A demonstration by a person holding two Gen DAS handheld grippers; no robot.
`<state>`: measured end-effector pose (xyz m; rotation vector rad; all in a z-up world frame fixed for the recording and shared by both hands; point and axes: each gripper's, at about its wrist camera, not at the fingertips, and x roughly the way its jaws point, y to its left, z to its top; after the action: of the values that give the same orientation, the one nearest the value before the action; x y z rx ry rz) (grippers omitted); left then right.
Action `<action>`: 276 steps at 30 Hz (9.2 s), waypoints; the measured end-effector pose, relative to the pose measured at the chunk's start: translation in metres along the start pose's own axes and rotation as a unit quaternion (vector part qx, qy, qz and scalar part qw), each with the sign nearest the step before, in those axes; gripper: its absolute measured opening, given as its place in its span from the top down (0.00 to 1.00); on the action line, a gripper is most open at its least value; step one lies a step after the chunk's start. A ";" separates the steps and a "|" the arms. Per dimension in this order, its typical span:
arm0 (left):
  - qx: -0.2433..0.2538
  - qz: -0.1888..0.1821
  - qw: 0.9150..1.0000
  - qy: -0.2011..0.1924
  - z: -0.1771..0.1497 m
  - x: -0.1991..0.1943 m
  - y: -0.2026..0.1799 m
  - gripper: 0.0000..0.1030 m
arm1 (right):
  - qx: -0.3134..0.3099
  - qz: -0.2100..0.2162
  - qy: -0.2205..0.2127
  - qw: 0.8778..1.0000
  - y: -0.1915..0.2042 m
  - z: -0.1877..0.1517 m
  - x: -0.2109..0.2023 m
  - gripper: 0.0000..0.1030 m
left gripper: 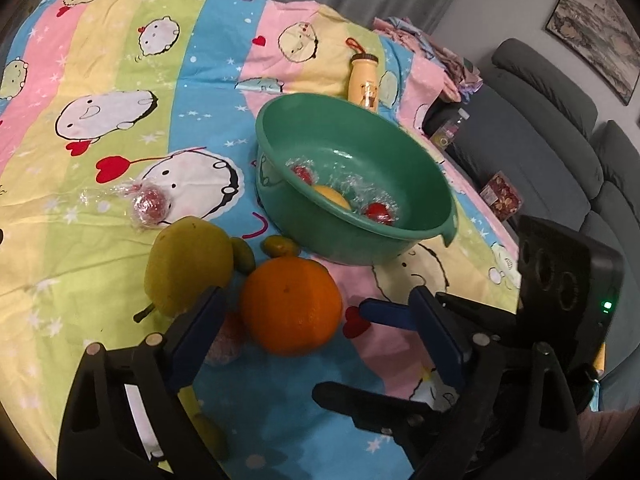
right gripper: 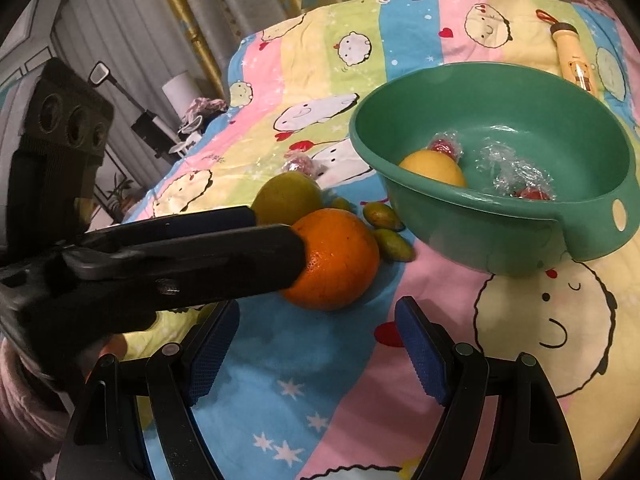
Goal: Organize fruits
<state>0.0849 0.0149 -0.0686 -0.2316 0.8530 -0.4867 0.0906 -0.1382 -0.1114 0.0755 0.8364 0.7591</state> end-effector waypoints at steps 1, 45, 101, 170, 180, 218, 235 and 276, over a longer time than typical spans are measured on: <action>-0.002 -0.001 1.000 0.002 0.000 0.002 0.001 0.12 | 0.000 0.001 0.001 1.000 0.000 0.000 0.001 0.22; 0.003 0.026 0.999 0.047 -0.004 0.016 -0.007 0.37 | -0.016 0.000 -0.009 1.000 0.004 0.007 0.002 0.41; 0.084 0.043 0.996 -0.007 0.011 -0.031 -0.096 0.37 | -0.038 -0.004 -0.112 0.993 0.006 0.002 -0.093 0.41; 0.038 0.005 0.998 0.052 0.100 0.080 -0.060 0.38 | -0.002 -0.058 -0.087 0.995 -0.079 0.074 -0.036 0.41; 0.034 0.000 0.998 0.057 0.100 0.085 -0.057 0.38 | 0.001 -0.064 -0.081 0.995 -0.081 0.075 -0.033 0.41; 0.035 0.006 0.998 0.059 0.100 0.087 -0.059 0.36 | -0.003 -0.064 -0.084 0.994 -0.081 0.071 -0.035 0.41; 0.044 0.091 0.995 0.001 0.102 0.055 -0.056 0.01 | 0.006 -0.074 -0.099 0.992 -0.084 0.072 -0.049 0.30; 0.016 0.160 0.984 -0.078 0.005 -0.106 -0.081 0.00 | 0.031 -0.019 -0.112 0.993 -0.016 0.004 -0.135 0.12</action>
<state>0.0040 -0.0027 0.0361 -0.0977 0.7117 -0.1788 0.0447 -0.2346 -0.0271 0.1958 0.6455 0.6759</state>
